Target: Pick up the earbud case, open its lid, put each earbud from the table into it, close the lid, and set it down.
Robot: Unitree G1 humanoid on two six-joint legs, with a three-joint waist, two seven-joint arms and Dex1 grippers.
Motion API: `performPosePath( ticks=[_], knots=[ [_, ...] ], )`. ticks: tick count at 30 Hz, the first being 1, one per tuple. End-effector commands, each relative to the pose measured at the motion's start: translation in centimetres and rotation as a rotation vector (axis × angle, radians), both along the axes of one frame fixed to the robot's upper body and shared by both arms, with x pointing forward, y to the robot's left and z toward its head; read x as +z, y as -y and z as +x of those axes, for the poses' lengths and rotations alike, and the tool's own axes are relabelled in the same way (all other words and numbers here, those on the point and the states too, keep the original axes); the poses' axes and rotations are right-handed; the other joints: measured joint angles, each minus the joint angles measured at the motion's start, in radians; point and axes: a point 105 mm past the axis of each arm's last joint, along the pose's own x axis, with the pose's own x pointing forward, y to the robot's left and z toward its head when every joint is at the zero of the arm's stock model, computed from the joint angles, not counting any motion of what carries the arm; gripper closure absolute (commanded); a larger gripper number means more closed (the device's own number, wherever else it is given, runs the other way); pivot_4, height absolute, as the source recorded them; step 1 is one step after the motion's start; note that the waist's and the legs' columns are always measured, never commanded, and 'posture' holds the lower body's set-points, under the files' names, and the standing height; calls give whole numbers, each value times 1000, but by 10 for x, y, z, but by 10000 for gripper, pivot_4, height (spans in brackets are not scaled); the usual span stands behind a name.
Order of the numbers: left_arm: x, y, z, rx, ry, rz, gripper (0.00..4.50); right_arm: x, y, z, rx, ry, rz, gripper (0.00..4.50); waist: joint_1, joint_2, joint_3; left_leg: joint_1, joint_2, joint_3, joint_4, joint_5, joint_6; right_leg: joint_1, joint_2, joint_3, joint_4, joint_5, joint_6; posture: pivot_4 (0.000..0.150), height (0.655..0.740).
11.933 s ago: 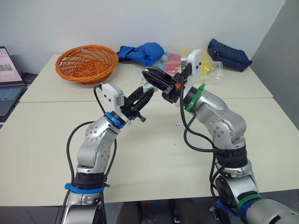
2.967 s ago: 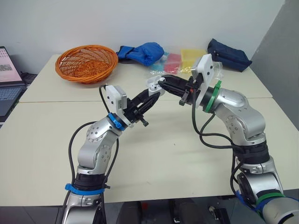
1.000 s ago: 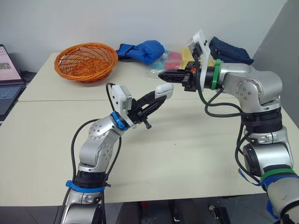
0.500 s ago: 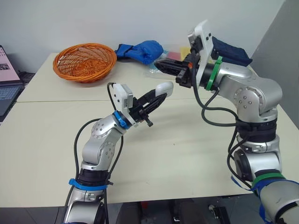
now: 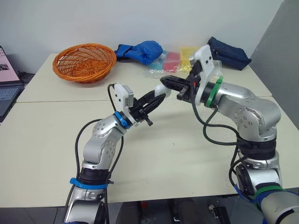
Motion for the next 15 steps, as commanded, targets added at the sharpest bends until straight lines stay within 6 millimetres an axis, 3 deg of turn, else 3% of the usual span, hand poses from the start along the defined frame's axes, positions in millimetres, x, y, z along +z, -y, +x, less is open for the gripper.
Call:
performPosePath(
  ticks=[1, 9, 11, 12, 15],
  knots=[
    [6, -13, -3, -20, -25, 34, 37131, 18, 18, -26, 153, 160, -43, 38648, 0, 0, 0, 0, 0, 0, 0, 0, 0, 0, 0, 0, -1, 0, 0, 1500, 7400],
    [-21, -41, 0, -77, -404, 117, 37131, -19, 53, -37, 264, 197, -232, 9536, 0, 0, 0, 0, 0, 0, 0, 0, 0, 0, -1, 0, -1, -2, 3, 1500, 7400],
    [-31, -47, 2, -65, -555, 68, 37131, -38, 57, -40, 296, 213, -302, 2177, 0, 0, 0, 1, 0, 0, 0, 0, 0, 1, -1, 0, 0, -2, 3, 1500, 7400],
    [-37, -49, 2, -65, -638, 44, 37131, -46, 59, -42, 312, 212, -326, 220, 0, 0, 0, 1, 0, 0, 0, 0, 0, 1, -1, 0, 0, -2, 3, 1500, 7400],
    [-68, -42, -9, -106, -862, 27, 37131, -76, 65, -40, 315, 145, -370, 220, -1, 0, 0, 2, 0, 0, 0, 0, 0, 2, -1, 0, 0, -2, 3, 1500, 7400]
  ],
)
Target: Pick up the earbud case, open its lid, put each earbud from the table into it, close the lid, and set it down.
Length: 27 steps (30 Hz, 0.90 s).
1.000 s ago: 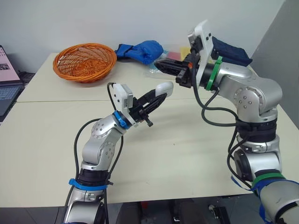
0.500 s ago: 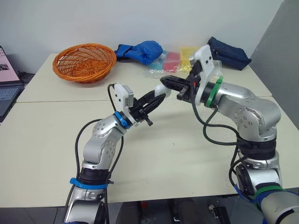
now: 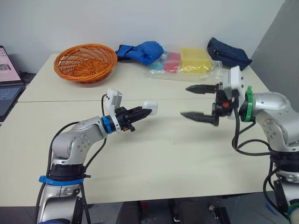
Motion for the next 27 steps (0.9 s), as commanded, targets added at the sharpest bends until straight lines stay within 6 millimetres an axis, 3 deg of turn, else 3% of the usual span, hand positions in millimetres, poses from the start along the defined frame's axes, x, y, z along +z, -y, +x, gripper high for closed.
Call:
performPosePath(
  ticks=[1, 6, 14, 15, 19, 24, 27],
  knots=[
    [-18, 9, -12, -25, -187, -67, 37131, -21, 5, 0, -1, -9, -61, 220, 0, 0, 0, 0, 0, 1, 0, 0, 0, 0, 0, 1, 0, 0, 0, 1500, 7400],
    [-41, 5, 4, 142, -340, -162, 37131, -27, 2, 1, -18, -2, -48, 220, 2, 0, 0, 0, -1, 1, 2, 0, 0, 0, -1, 1, 1, 0, 0, 1500, 7400],
    [-72, 1, 2, 199, -442, -131, 37131, -27, 6, 0, -30, 38, -69, 220, -1, 0, 0, 9, -1, 1, 0, 0, 0, 8, 0, 2, 1, 0, -1, 1500, 7400],
    [-74, 1, 2, 205, -446, -124, 29888, -26, 5, 0, -30, 44, -69, 0, -1, 0, 0, 10, -1, 1, 0, 0, 0, 8, 0, 2, 1, 0, -1, 1500, 7400],
    [-74, -5, 5, 232, -462, -127, 17921, -25, 3, 3, -41, 45, -53, 0, -1, 0, 0, 11, -1, 1, 0, 0, 0, 9, 0, 2, 2, 0, -1, 1500, 7400],
    [-71, -30, 5, 286, -456, -89, 2092, -27, 4, 6, -59, 43, -49, 0, -4, 0, 0, 19, 0, 1, -1, 0, 0, 16, 0, 2, 1, 0, -2, 1500, 7400],
    [-64, -58, -5, 329, -431, -26, 140, -29, 7, 7, -74, 42, -45, 0, -17, 0, -1, 24, 0, 2, -3, 0, 0, 19, 1, 3, 2, -1, -4, 1500, 7400]
  ],
)
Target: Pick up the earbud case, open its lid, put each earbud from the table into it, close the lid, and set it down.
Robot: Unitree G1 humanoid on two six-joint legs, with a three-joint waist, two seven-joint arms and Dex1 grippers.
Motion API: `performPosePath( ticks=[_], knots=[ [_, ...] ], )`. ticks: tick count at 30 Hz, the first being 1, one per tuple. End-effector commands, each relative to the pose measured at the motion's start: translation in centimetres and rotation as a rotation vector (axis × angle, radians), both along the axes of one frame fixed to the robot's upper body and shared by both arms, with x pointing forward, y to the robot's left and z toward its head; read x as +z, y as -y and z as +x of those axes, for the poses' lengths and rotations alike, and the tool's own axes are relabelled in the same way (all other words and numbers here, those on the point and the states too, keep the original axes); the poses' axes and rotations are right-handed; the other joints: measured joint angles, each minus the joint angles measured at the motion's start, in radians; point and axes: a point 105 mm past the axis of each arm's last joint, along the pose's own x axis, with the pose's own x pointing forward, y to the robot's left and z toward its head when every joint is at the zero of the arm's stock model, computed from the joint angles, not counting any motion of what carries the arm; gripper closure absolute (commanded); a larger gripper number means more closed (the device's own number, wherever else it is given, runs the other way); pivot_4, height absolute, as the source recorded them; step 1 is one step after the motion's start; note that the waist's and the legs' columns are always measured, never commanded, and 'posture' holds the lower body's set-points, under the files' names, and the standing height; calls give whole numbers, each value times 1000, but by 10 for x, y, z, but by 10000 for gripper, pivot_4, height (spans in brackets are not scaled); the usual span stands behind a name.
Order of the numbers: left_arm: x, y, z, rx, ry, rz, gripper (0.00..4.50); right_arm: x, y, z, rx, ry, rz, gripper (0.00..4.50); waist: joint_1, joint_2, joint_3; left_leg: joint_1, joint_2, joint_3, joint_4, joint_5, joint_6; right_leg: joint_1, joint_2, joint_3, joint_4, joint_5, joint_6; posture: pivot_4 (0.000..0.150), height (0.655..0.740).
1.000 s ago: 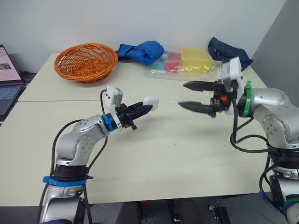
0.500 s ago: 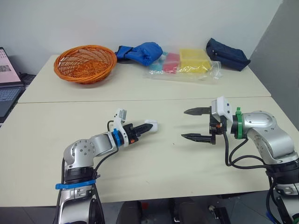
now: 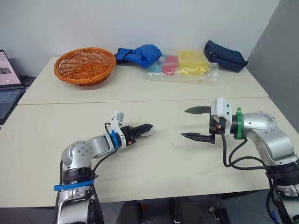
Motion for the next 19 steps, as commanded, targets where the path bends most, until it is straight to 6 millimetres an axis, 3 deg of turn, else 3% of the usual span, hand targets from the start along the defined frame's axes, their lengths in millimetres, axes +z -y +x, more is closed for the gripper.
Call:
performPosePath(
  ticks=[1, 5, 8, 10, 19],
  knots=[
    [8, -58, -15, 82, 42, 180, 140, 7, 9, 2, -20, 48, 10, 0, -15, -1, 0, 0, 0, 0, 0, 0, 0, 0, 0, 0, 1, 0, 0, 1500, 7400],
    [51, -104, -13, 55, 382, 509, 140, 3, 29, 7, -63, 48, -14, 0, -25, -4, 1, 1, 0, -1, -2, 0, -1, -4, 1, 0, 7, -5, -8, 1500, 7400],
    [82, -116, -10, -91, 692, 771, 140, -2, 50, 12, -115, 38, -20, 0, 0, -4, 1, 1, 0, -1, -2, 0, -1, -4, -1, -2, 9, -10, -16, 1500, 7400],
    [92, -121, -7, -108, 785, 836, 140, -5, 58, 14, -131, 28, -13, 0, 13, -4, 1, 1, 0, 1, -2, 0, -1, -4, -3, -2, 8, -11, -17, 1500, 7400],
    [76, -113, -4, -162, 812, 851, 140, -6, 58, 20, -144, 26, 0, 0, 14, -4, 1, -2, -1, 6, -4, -1, -1, -5, -13, -3, 7, -12, -5, 1500, 7400]
  ],
)
